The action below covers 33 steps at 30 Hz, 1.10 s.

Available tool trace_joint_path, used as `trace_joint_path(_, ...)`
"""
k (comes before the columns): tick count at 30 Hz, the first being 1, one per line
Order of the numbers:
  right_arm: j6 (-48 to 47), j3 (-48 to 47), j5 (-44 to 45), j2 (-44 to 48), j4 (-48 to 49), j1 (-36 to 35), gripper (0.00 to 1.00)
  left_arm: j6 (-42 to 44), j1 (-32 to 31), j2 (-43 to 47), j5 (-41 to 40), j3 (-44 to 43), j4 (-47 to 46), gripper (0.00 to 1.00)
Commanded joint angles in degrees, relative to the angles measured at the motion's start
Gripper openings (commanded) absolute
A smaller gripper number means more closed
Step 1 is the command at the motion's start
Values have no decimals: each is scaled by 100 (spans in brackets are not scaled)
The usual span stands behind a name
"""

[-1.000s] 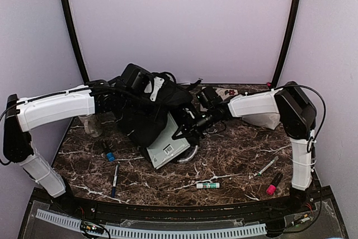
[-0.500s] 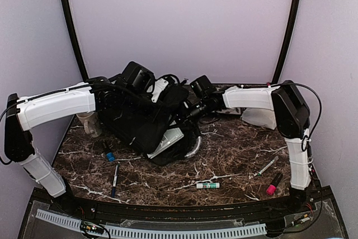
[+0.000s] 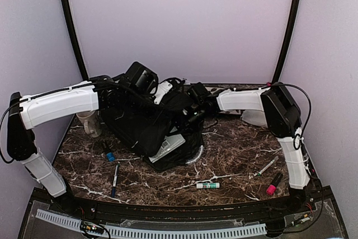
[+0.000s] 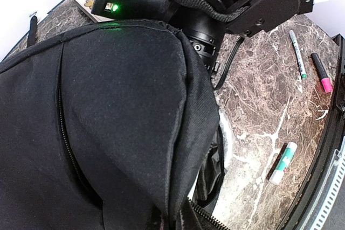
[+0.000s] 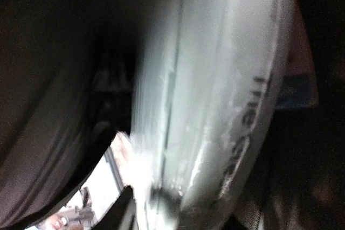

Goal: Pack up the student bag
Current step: Place the book in the largest pocket of the bag.

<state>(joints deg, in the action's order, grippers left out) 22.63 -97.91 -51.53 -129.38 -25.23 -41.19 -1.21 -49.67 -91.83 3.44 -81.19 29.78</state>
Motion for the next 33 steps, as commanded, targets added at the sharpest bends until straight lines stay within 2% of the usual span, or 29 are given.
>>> trace_joint_path(1,-779,132,708,752,-222,45,50,194,-34,242,-68,-167,-455,0)
trace_joint_path(5,-1284,524,1693,1301,-426,41,62,231,-25,292,-170,-105,-434,0)
trace_joint_path(11,-1758,1247,1941,2109,-401,41,68,246,-18,467,-287,51,-399,0)
trace_joint_path(17,-2483,1844,2322,2899,-500,-63,65,271,-8,715,-358,259,-466,0)
trace_joint_path(23,-3399,2375,1797,3311,-566,-486,63,316,-8,778,-483,306,-605,0)
trace_joint_path(27,-3853,2446,1797,3304,-665,-965,58,315,-8,691,-607,286,-616,0)
trace_joint_path(31,-4512,2547,2123,3493,-796,-1286,48,375,-8,770,-772,331,-592,0)
trace_joint_path(33,-4805,2605,2187,3636,-900,-1420,32,362,-8,818,-760,333,-552,0)
